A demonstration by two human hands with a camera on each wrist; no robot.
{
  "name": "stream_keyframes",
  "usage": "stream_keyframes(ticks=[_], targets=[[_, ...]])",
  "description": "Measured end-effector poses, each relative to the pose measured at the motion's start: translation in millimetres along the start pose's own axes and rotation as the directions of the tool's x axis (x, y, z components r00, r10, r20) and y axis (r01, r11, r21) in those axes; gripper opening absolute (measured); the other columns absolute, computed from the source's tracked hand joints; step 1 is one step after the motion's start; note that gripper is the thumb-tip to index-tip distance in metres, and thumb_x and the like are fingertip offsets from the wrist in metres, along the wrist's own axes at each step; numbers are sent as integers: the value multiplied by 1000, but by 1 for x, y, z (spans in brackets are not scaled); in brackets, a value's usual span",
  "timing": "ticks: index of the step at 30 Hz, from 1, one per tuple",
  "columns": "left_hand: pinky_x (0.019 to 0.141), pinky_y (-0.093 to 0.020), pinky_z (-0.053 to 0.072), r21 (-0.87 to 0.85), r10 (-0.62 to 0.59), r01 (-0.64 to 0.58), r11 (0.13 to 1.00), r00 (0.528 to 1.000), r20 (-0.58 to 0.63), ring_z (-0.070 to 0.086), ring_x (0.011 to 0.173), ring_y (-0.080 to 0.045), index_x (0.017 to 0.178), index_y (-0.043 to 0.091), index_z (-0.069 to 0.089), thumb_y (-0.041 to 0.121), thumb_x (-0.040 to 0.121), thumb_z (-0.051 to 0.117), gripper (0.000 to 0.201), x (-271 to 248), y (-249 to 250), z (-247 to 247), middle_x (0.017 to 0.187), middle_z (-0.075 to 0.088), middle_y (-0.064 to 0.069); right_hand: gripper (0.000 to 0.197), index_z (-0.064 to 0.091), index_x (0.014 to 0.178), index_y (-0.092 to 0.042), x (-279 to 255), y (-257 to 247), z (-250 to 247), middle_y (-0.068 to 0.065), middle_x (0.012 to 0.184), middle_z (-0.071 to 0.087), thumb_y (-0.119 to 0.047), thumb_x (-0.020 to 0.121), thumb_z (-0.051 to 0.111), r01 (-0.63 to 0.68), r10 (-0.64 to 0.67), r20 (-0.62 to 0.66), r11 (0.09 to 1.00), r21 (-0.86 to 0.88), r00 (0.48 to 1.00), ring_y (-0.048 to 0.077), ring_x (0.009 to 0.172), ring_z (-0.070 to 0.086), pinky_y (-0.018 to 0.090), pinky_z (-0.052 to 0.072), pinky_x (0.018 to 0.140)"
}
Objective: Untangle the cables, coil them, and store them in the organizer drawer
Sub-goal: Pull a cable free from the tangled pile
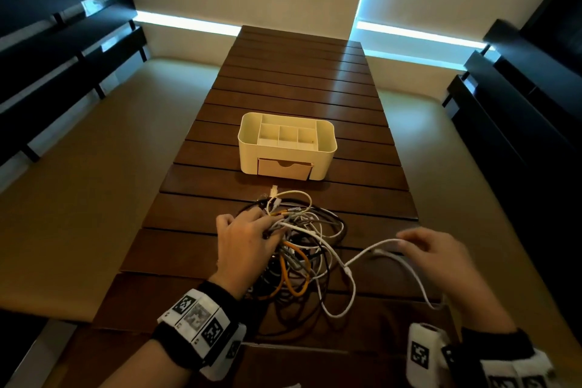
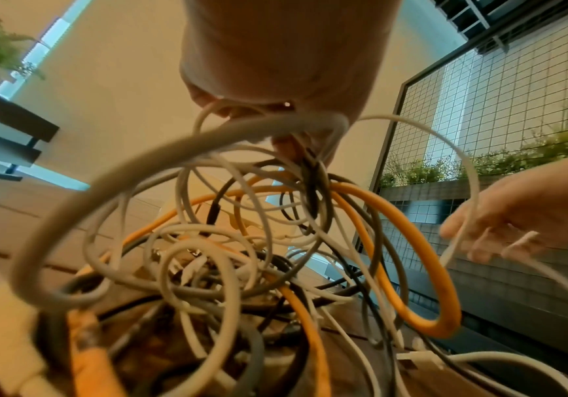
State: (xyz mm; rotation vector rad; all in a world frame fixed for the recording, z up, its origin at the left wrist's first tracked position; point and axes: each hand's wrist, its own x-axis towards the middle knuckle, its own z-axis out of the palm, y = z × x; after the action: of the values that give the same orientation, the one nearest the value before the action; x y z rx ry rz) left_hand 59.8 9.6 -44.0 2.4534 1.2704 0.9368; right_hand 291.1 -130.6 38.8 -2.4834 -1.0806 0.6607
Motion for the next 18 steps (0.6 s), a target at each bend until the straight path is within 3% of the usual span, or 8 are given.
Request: stream_keyframes(ticks=[2,3,5,7,10,14,18], targets=[[65,-31,17,-2,6,-6,1000,1000,1,49,59,-13,84,29,74,49,81,45,35,-2,1,2,67,55,9,37,51,126,-29,0,-15,15,-2,130,54,-38,90,52,-27,4,-102,974,-225,995,19,116,51,42,38,99],[67,-31,19,0,11,-11,1000,1000,-4,49,58,-13,84,29,74,48,81,46,34,-3,2,3,67,55,9,40,47,129,-29,-5,-29,20,-2,132,50,-38,91,51,16,-53,-155,973,-229,987,18,119,48,42,36,100],[66,-30,17,-3,31,-32,999,999,-15,48,57,-13,83,28,74,46,81,47,33,-3,5,4,67,55,9,33,53,122,-27,-12,-61,33,-3,124,55,-39,92,49,204,-209,-117,978,-46,971,12,109,52,33,44,93],[64,-29,12,5,64,-64,998,998,-28,46,55,-12,83,27,74,41,81,47,30,-4,8,4,66,54,10,31,58,110,-26,-17,-91,53,-6,107,60,-46,91,46,330,-331,61,944,24,942,8,94,55,26,49,81],[63,-29,10,24,90,-88,996,995,-50,46,54,-14,81,26,73,30,79,46,28,-7,6,6,65,54,9,34,50,101,-20,-14,-118,81,0,95,62,-52,89,44,381,-363,174,921,-80,915,18,87,59,36,52,74],[62,-31,18,32,120,-118,992,990,-70,47,54,-14,85,25,73,36,77,51,26,-10,6,5,67,55,8,19,56,96,-19,-7,-119,77,1,88,60,-36,93,46,396,-381,111,895,-203,918,21,89,58,34,48,71],[64,-31,21,-6,120,-121,993,985,-123,41,59,-10,87,24,70,44,82,53,26,-7,13,1,72,57,8,16,59,83,-26,-7,-119,51,-13,66,52,-37,91,53,506,-512,-16,853,-127,859,5,63,52,21,44,58]])
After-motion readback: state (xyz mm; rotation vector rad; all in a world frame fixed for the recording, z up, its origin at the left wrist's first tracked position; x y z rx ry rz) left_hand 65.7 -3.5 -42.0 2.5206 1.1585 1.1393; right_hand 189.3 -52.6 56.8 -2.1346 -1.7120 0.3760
